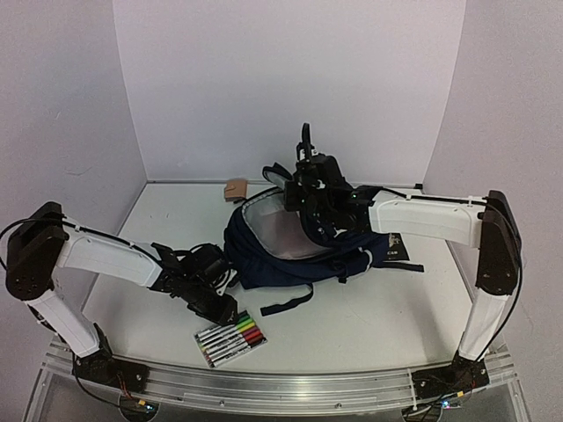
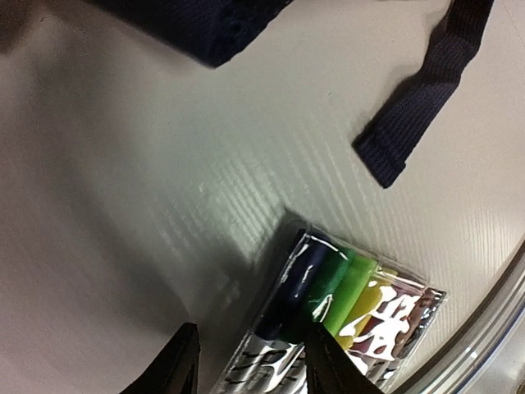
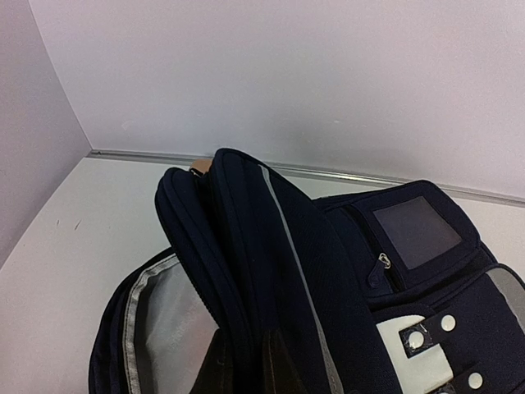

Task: Pack the student bag
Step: Pick up the stationery from the center of the board.

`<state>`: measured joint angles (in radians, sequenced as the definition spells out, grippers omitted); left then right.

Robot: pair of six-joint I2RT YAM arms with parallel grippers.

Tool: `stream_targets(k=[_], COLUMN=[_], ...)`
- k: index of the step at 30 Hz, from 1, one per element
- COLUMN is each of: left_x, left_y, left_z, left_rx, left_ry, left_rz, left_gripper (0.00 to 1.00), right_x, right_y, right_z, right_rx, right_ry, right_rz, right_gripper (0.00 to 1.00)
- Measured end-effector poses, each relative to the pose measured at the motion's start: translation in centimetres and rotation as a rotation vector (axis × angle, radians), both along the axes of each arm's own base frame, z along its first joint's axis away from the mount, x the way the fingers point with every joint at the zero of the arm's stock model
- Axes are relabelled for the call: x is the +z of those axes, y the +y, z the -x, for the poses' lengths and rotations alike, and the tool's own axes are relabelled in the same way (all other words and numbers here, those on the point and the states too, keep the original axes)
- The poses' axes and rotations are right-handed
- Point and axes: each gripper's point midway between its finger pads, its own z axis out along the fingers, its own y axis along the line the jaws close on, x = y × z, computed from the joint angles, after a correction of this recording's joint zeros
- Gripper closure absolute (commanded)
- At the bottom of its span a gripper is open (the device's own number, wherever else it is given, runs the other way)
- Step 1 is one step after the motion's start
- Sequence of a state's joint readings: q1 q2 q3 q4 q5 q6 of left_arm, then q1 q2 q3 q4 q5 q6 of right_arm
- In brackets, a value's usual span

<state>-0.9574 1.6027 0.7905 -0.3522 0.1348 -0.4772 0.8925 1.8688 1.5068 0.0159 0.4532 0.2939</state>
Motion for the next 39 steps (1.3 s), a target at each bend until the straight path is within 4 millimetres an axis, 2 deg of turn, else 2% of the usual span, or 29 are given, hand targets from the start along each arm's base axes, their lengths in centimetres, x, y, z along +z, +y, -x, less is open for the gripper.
stream_targets(k=[4,9,11,15,20,22,28,32,39], left_x=[0.2,0.2,0.3,0.3,-0.1,-0.2,-0.1,-0.2,0.2], left_y=[-0.5,0.9,1.8,3.8,4.9,4.7,2.7,1.5,0.0], left_z=[-1.3,-2.5,-2.9,-3.0,-2.8,-2.8,-3.0,-3.1,-3.4], left_rx=[0.060,0.213,0.276,0.377,0.453,0.463,0.442,0.415,0.361], left_ry=[-0.039,-0.074,-0.087,-0.086,0.007,0.053,0.152,0.196,0.209], left_rz=[-0.035,-0.083,-0.107,-0.131,-0.014,0.049,0.205,0.273,0.351], left_gripper=[0.72,0.72,0.69,0.57,0.56,0.59,0.77,0.97,1.00], right_x=[0.0,0.0,0.0,0.0,0.0,0.0,-0.1,0.0,0.0], right_y=[0.0,0.0,0.1,0.1,0.2,0.3,0.4,0.4,0.2], right_z=[0.0,0.0,0.0,0.0,0.1,0.1,0.2,0.2,0.3], right_rx=[0.001,0.002,0.002,0.005,0.009,0.012,0.016,0.018,0.016], right_ry=[-0.001,-0.001,0.000,0.001,0.006,0.008,0.013,0.012,0.014], right_rz=[-0.002,-0.005,-0.007,-0.009,-0.018,-0.022,-0.029,-0.031,-0.034], right_gripper=[1.00,1.00,1.00,1.00,1.00,1.00,1.00,1.00,1.00])
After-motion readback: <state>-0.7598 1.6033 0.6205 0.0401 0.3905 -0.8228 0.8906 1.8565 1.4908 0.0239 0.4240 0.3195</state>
